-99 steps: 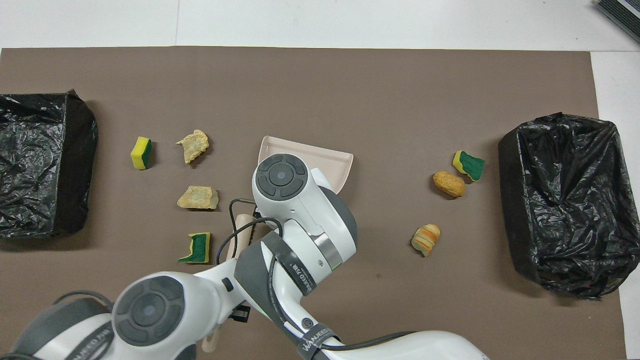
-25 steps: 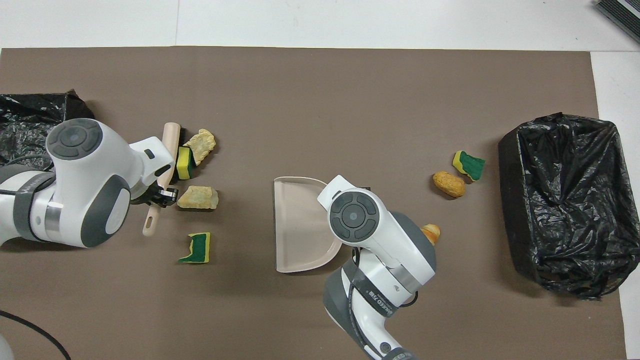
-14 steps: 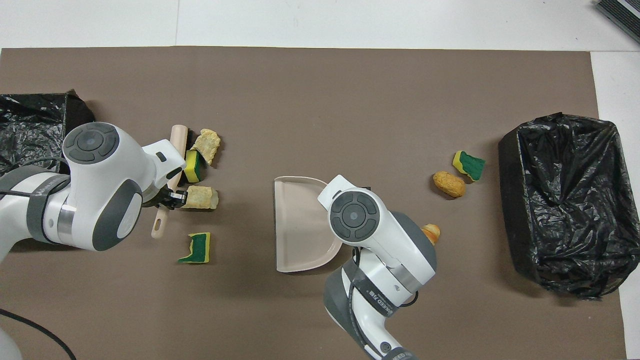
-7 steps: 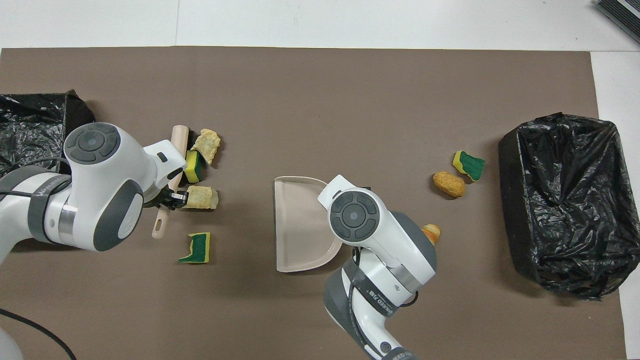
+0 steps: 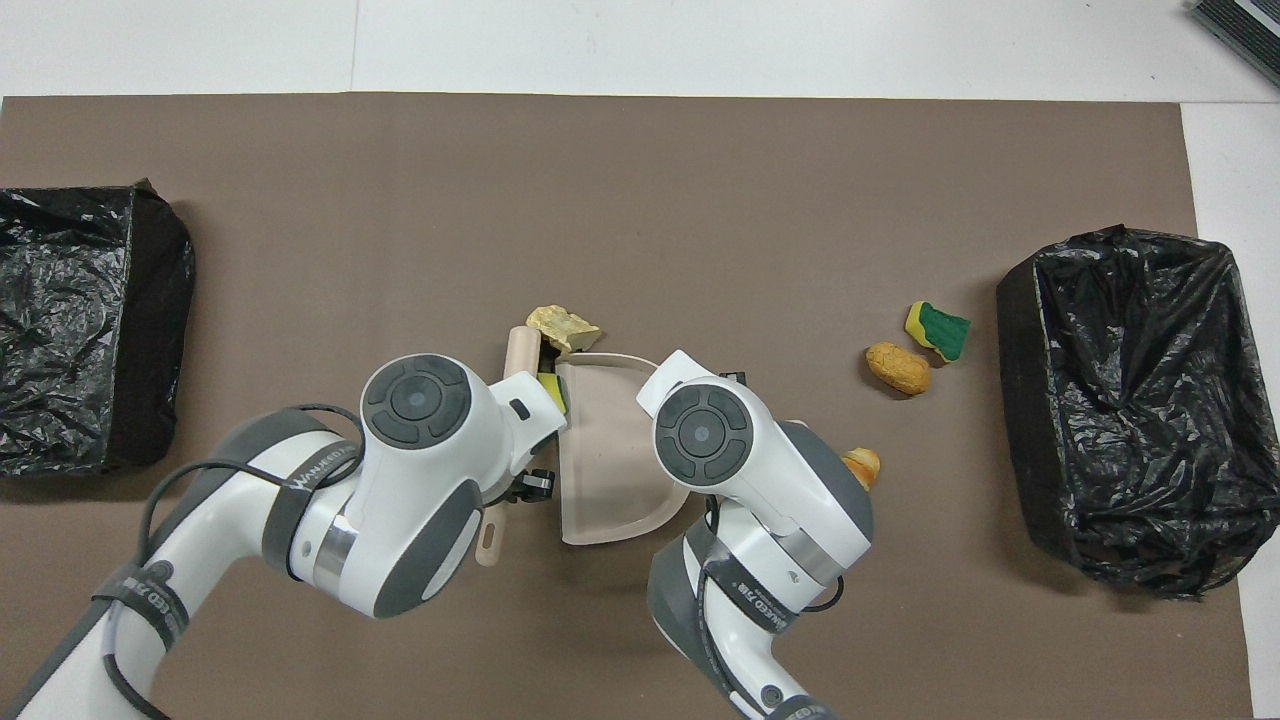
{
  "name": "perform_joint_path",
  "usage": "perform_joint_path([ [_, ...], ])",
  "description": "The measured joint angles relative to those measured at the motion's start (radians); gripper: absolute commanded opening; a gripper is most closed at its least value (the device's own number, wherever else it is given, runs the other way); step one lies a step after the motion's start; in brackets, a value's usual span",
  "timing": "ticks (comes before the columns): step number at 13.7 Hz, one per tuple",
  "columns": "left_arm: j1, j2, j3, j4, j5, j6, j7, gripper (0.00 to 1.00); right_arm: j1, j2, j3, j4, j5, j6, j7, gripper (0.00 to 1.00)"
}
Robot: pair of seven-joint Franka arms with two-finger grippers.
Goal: Sweep and dump trash in bin
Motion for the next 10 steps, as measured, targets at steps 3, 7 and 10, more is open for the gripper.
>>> perform_joint_path([
  [3, -0.015, -0.055, 0.012, 0.039, -0.011, -0.113, -0.049, 0.0, 0.0, 0.0, 0.0, 0.0, 0.0, 0.0, 0.0, 0.0],
  [7, 0.075, -0.178, 0.041, 0.025, -0.011, -0.314, -0.101, 0.0, 0.0, 0.0, 0.0, 0.0, 0.0, 0.0, 0.0, 0.0],
  [10, 0.178, -0.26, 0.046, -0.11, -0.006, -0.333, -0.122, 0.0, 0.0, 0.0, 0.0, 0.0, 0.0, 0.0, 0.0, 0.0],
])
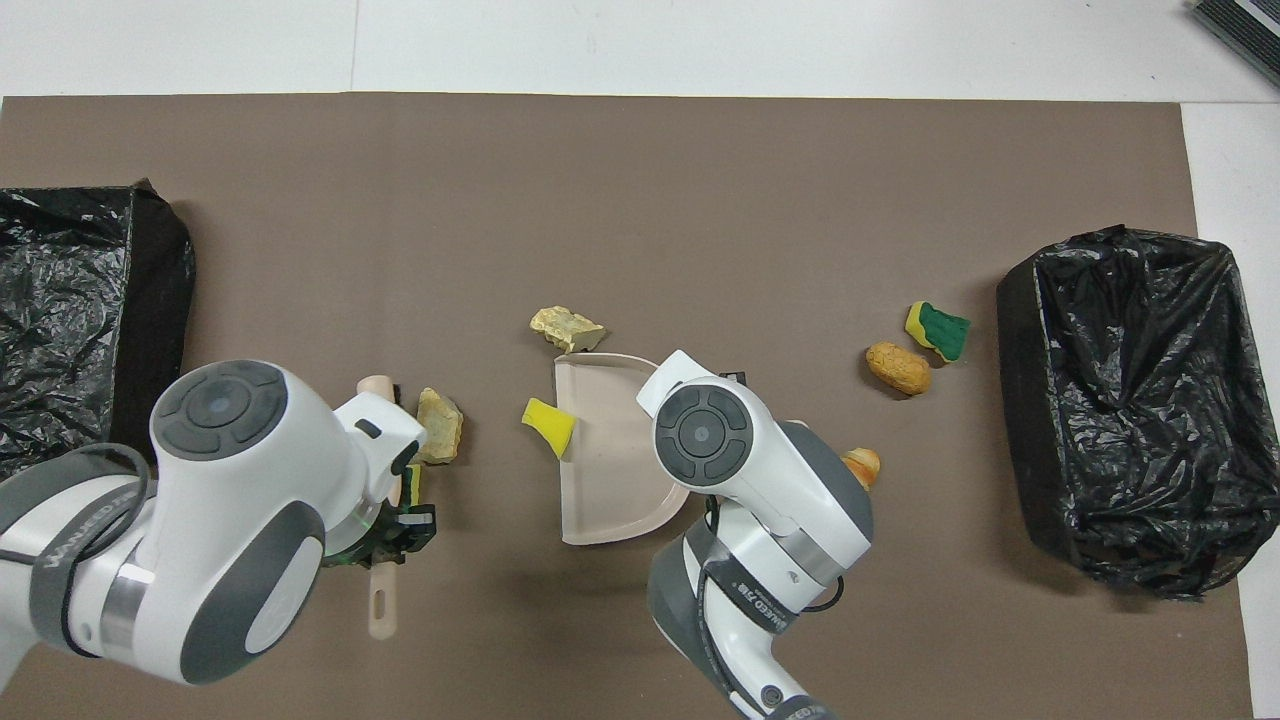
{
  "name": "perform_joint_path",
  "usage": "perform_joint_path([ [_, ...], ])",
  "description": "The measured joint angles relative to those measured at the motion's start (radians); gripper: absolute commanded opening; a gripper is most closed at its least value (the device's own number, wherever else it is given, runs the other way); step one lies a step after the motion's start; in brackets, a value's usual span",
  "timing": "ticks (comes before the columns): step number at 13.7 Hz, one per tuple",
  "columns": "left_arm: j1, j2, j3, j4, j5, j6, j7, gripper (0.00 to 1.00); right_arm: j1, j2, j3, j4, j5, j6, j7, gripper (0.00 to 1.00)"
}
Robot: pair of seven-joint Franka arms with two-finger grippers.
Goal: Sweep and dump trash in bin
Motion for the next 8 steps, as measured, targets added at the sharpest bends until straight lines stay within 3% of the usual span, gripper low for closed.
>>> perform_joint_path([
  [3, 0.087, -0.065, 0.002, -0.114, 0.005, 0.039, 0.0, 0.0, 0.0, 0.0, 0.0, 0.0, 0.0, 0.0, 0.0, 0.0],
  [8, 0.112, -0.082, 0.001, -0.146, 0.005, 0.06, 0.0, 0.0, 0.0, 0.0, 0.0, 0.0, 0.0, 0.0, 0.0, 0.0],
])
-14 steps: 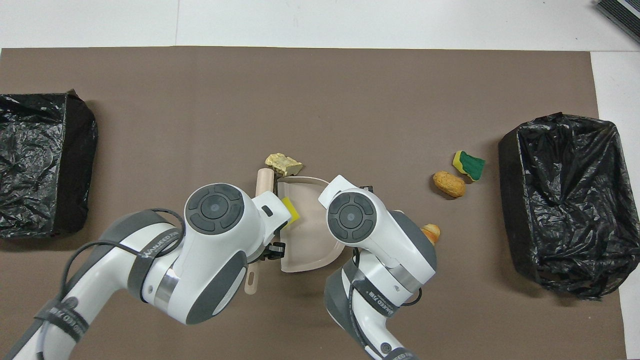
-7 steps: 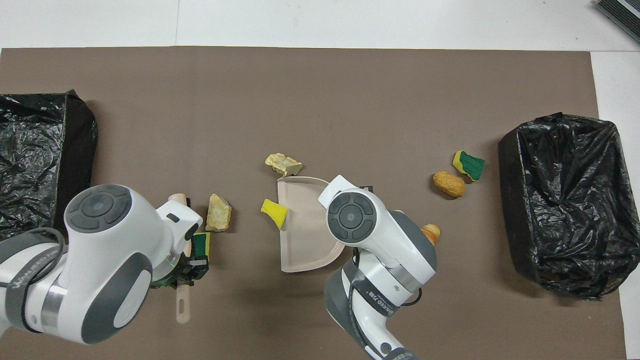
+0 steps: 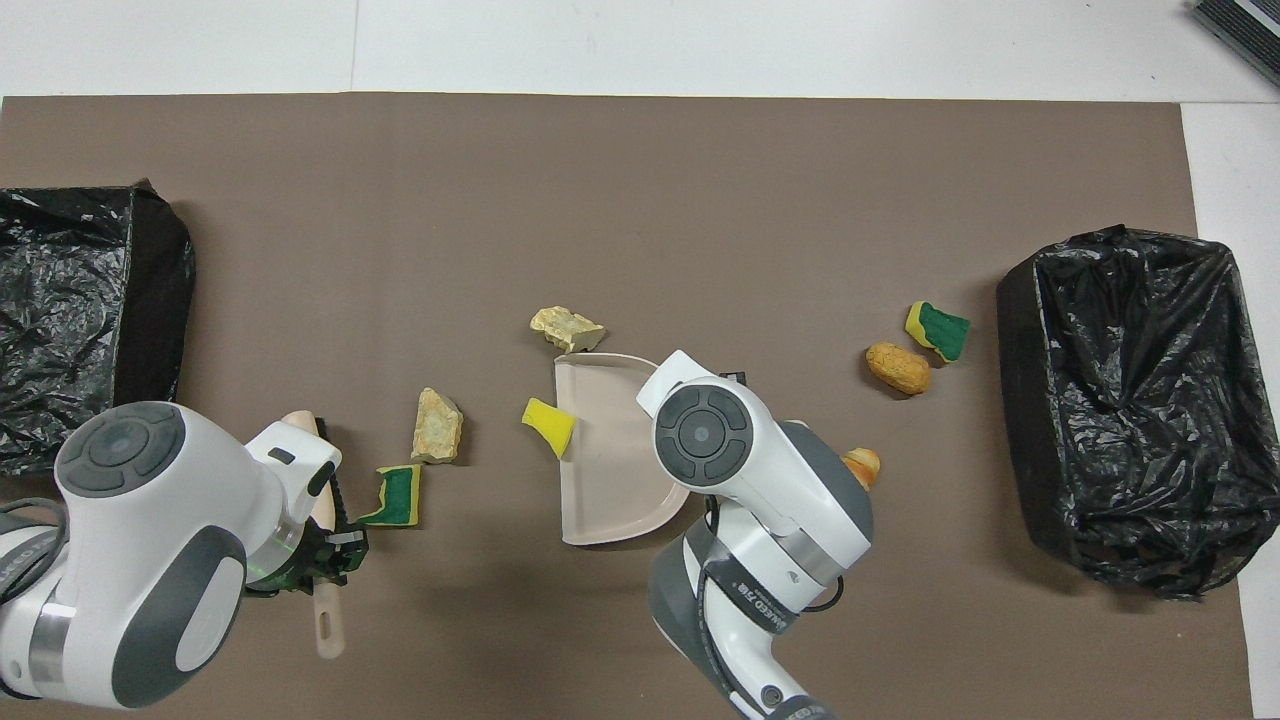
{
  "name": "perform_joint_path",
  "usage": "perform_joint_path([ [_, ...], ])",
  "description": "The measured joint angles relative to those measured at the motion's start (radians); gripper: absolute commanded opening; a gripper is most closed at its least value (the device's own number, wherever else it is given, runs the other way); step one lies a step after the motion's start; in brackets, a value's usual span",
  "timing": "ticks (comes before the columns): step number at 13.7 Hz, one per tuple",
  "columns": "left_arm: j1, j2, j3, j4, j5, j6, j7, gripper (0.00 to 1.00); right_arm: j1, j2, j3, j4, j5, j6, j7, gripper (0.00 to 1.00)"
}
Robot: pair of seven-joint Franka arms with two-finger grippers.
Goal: Sweep and dump trash in bin
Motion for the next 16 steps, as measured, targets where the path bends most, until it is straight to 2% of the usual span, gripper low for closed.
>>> perform_joint_path([
  [6, 0.01, -0.001, 0.0, -0.001, 0.0, 0.0, 0.002, 0.0, 0.0, 0.0, 0.0, 0.0, 0.0, 0.0, 0.0, 0.0],
  [9, 0.015, -0.003, -0.003, -0.045, 0.0, 0.018, 0.0, 0.0, 0.0, 0.0, 0.0, 0.0, 0.0, 0.0, 0.0, 0.0],
  [12, 0.001, -0.005, -0.016, -0.093, 0.0, 0.103, -0.046, 0.0, 0.0, 0.0, 0.0, 0.0, 0.0, 0.0, 0.0, 0.0],
  [14, -0.057, 0.006, -0.023, -0.105, -0.001, 0.195, -0.062, 0.0, 0.0, 0.0, 0.0, 0.0, 0.0, 0.0, 0.0, 0.0],
  [16, -0.142, 0.051, -0.028, -0.109, -0.008, 0.287, -0.083, 0.0, 0.0, 0.0, 0.0, 0.0, 0.0, 0.0, 0.0, 0.0],
])
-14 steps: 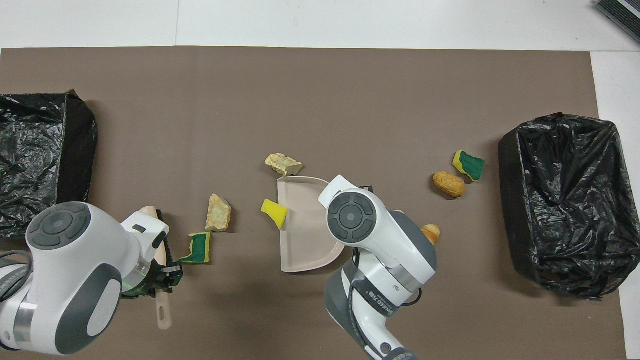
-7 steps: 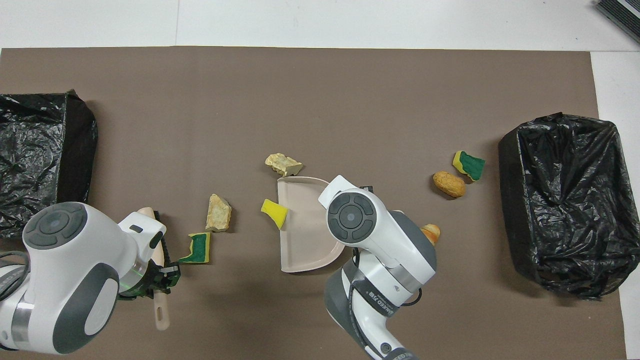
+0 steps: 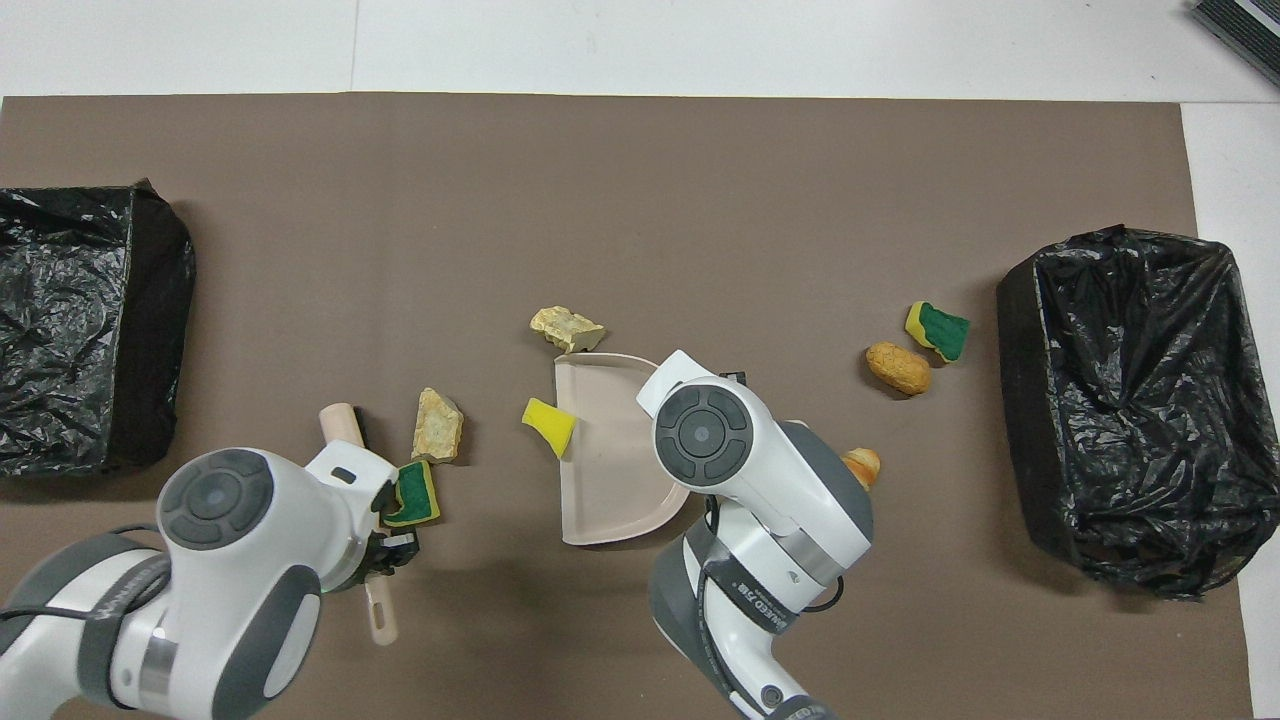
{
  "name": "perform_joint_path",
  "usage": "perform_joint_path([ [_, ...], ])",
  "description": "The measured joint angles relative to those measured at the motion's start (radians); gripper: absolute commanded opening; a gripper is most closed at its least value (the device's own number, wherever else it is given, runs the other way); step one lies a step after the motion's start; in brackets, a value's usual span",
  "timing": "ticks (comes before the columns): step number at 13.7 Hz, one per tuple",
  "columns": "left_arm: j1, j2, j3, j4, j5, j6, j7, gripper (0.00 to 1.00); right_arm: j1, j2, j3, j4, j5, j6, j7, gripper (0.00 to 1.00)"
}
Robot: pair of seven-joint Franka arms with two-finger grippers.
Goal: Sweep and dump trash in bin
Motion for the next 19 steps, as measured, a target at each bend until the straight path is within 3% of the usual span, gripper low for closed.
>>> perform_joint_path([
  [3, -0.087, 0.101, -0.005, 0.046, -0.041, 0.12, -0.014, 0.0, 0.0, 0.0, 0.0, 0.0, 0.0, 0.0, 0.0, 0.0],
  [6, -0.141, 0.185, -0.005, 0.138, -0.101, 0.155, -0.012, 0.0, 0.0, 0.0, 0.0, 0.0, 0.0, 0.0, 0.0, 0.0],
  [12, -0.327, 0.214, -0.01, 0.258, -0.191, 0.133, -0.045, 0.0, -0.001, 0.0, 0.0, -0.001, 0.0, 0.0, 0.0, 0.0],
  [15, -0.308, 0.204, 0.013, 0.358, -0.192, -0.005, -0.055, 0.0, -0.001, 0.0, 0.0, -0.001, 0.0, 0.0, 0.0, 0.0],
  [19, -0.164, 0.22, 0.027, 0.37, -0.155, 0.038, 0.131, 0.0, -0.001, 0.0, 0.0, -0.001, 0.0, 0.0, 0.001, 0.0],
])
